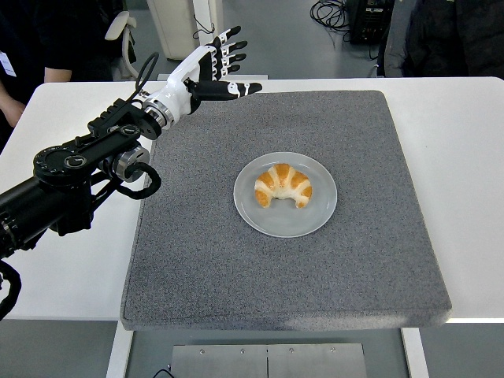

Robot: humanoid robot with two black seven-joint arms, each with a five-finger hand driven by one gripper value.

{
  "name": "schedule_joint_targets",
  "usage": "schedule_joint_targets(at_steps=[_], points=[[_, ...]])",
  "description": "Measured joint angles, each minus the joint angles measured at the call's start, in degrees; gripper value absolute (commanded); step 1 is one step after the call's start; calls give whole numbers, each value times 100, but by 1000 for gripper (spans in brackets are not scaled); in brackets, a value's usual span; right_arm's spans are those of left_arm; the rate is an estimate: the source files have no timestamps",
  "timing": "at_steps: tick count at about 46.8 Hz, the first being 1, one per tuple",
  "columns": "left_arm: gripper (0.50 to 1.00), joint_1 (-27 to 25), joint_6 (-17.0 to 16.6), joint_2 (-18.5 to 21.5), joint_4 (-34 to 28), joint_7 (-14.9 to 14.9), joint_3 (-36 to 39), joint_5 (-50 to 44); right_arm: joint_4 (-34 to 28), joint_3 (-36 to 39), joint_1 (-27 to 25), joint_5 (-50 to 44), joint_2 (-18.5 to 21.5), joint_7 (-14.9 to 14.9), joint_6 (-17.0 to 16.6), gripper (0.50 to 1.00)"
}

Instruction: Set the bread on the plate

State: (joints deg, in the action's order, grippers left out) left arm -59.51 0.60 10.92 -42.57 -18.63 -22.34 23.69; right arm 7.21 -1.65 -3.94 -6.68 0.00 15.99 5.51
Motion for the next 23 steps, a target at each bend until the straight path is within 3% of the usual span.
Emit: schedule_joint_targets(at_steps=[23], points=[[957, 484, 81, -57, 425, 5, -719, -1377, 0, 1, -7, 0, 0, 0, -7, 1000]])
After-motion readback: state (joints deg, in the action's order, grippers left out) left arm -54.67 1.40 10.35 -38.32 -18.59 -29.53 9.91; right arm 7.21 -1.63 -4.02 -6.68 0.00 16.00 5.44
